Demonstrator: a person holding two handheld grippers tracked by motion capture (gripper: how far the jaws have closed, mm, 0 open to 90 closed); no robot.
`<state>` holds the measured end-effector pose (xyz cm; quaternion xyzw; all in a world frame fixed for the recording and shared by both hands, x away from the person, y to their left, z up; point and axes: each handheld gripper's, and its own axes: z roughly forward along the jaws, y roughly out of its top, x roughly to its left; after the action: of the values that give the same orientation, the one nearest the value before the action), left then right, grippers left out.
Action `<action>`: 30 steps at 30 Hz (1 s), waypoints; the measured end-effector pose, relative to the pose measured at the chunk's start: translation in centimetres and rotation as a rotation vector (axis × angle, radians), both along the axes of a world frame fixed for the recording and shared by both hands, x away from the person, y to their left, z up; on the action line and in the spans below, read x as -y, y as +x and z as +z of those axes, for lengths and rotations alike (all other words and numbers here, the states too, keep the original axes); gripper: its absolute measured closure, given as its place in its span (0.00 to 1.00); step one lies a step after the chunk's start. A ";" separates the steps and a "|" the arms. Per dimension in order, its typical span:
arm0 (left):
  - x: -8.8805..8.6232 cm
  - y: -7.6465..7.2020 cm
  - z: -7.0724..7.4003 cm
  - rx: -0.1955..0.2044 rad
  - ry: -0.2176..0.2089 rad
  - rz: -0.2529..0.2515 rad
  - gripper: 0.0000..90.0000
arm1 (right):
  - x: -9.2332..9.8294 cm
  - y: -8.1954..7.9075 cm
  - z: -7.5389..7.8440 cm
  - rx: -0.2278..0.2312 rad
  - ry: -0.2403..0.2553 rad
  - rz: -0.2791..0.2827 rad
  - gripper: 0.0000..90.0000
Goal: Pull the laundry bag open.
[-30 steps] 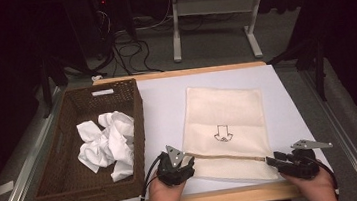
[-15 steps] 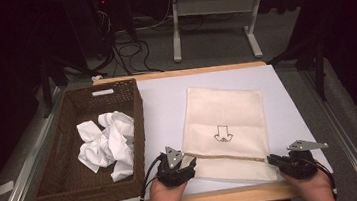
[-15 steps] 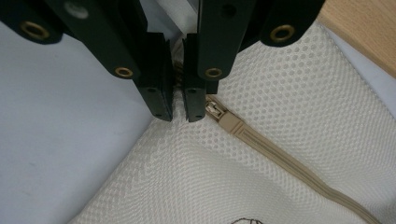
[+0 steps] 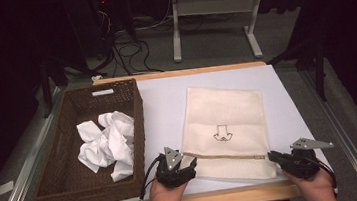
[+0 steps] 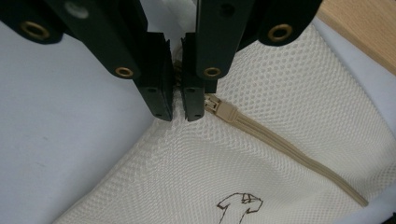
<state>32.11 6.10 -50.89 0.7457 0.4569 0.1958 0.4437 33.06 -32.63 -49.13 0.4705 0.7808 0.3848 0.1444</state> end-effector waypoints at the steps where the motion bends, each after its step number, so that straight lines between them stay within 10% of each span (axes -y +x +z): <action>1: 0.0 0.0 0.0 -0.003 -0.003 -0.001 0.37 | 0.0 0.0 0.0 0.007 0.005 -0.001 0.95; 30: 10.5 0.6 1.2 -0.067 -0.112 -0.248 0.50 | -0.5 -0.6 1.5 0.119 0.054 0.055 0.95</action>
<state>32.76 -4.40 -49.73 0.7766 0.3860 0.0884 0.4900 32.46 -32.09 -47.63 0.4288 0.7729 0.4368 0.1672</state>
